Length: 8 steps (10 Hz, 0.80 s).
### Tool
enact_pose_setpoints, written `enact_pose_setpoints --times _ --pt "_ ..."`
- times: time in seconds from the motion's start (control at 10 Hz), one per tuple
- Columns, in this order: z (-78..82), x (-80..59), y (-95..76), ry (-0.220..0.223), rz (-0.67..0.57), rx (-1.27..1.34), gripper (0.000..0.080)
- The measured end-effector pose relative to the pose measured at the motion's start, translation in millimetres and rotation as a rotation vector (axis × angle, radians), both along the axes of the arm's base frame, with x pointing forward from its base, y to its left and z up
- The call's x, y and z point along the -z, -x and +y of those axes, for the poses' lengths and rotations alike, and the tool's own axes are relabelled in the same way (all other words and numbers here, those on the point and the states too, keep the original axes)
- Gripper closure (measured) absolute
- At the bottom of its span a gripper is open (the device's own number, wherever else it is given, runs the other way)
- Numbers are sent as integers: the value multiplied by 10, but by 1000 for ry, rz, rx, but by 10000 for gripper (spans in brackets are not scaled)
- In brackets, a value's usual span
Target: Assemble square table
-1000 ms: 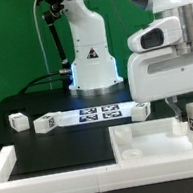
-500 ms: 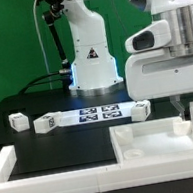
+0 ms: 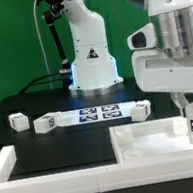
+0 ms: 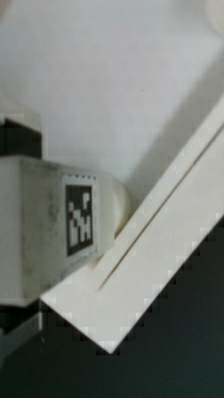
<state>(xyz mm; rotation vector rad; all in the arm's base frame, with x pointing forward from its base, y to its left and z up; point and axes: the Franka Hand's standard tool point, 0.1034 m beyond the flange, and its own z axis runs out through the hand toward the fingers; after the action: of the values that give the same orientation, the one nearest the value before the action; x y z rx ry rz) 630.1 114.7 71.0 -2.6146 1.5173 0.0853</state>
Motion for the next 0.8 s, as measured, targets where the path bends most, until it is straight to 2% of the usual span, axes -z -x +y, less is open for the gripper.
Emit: enact_pose_setpoints --times 0.3,0.8 --pt "16 6 -6 -81 83 458 508" --pt "51 2 -18 -85 121 794 508"
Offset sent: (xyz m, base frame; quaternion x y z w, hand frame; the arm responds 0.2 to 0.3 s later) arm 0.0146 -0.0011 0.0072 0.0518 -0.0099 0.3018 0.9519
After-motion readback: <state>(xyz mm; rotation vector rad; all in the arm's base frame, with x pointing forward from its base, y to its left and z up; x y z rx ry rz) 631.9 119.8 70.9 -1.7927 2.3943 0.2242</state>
